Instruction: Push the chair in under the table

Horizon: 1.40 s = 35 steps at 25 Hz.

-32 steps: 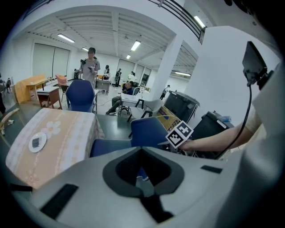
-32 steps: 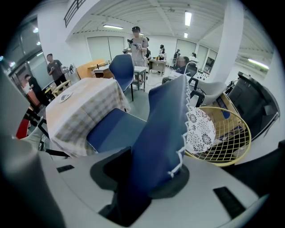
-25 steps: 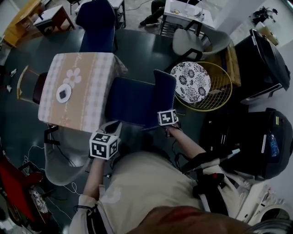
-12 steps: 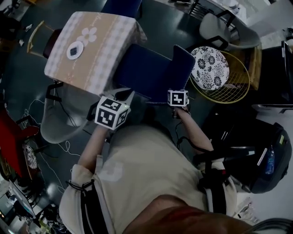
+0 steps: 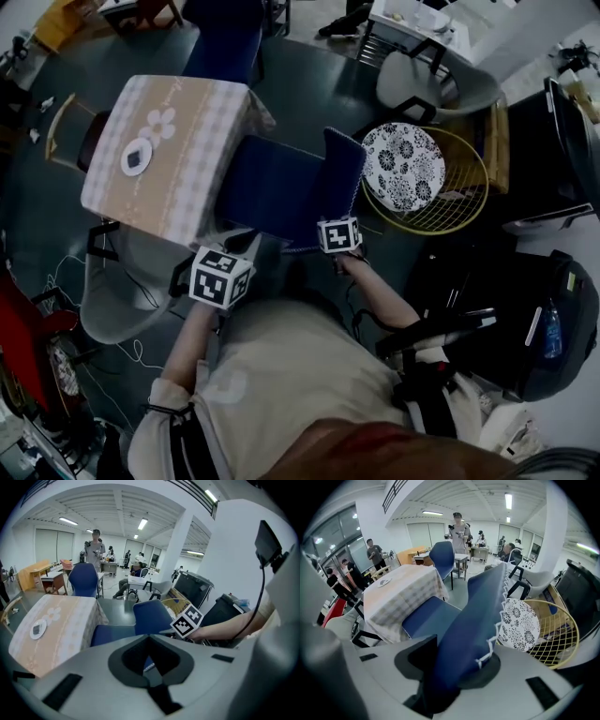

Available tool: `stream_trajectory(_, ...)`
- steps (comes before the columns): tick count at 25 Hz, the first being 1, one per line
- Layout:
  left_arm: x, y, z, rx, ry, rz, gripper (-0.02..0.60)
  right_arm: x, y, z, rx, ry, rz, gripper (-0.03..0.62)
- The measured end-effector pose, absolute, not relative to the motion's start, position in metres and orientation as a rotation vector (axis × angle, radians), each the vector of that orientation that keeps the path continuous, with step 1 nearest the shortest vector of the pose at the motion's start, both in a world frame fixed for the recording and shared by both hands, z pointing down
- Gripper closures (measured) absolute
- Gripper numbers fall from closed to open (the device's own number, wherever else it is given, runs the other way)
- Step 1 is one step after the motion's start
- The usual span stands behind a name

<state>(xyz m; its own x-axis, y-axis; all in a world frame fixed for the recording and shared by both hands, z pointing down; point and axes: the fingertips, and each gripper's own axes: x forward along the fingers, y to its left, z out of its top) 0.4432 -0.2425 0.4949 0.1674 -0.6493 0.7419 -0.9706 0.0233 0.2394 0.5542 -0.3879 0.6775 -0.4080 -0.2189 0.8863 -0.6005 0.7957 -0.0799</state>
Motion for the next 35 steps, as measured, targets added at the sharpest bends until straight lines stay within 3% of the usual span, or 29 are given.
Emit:
stream_trajectory(21,0.384,-0.240,0.493,1.738,-1.536,0.509,0.572,0.549,-0.387,0.678,0.597,-1.981,0.452,0.439)
stream_trajectory(35,0.399,-0.266,0.491,1.804,-1.484,0.549,0.572,0.551,-0.394,0.670,0.578,-1.996,0.431,0.439)
